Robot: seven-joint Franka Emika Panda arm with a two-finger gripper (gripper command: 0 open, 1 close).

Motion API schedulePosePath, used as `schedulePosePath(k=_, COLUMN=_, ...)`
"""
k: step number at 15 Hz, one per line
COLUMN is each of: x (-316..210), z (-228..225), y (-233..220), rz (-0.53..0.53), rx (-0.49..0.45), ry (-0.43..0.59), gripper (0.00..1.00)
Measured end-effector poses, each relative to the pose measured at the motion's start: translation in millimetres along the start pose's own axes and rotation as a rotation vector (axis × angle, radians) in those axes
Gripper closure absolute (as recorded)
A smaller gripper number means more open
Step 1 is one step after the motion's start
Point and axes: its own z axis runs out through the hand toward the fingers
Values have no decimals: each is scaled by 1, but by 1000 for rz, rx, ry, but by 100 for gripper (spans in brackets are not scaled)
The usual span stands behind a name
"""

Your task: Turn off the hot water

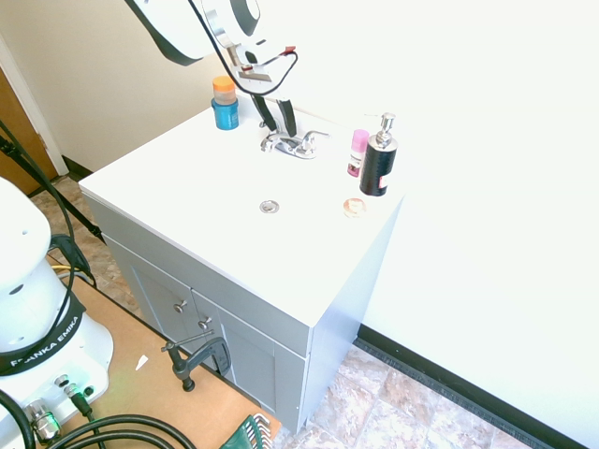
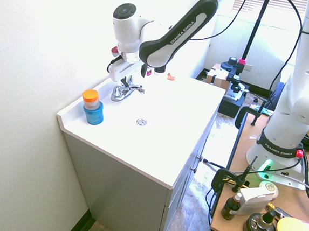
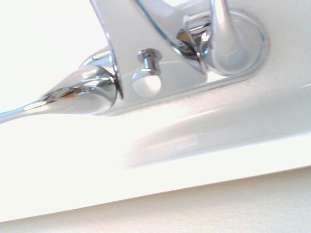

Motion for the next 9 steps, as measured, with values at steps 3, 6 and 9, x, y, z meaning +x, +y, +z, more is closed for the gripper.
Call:
schedulePosePath(k=3, x=-11, z=-8, y=-16, rz=-7, rx=20, ry=-23, gripper=0)
schedulePosePath(k=6, x=-14, z=-13, y=-32, rz=-4, rx=32, ry=-29, gripper=0)
schedulePosePath(k=9, x=-5, z=-18, y=-35, rz=-12, rx=15, ry=-62, gripper=0)
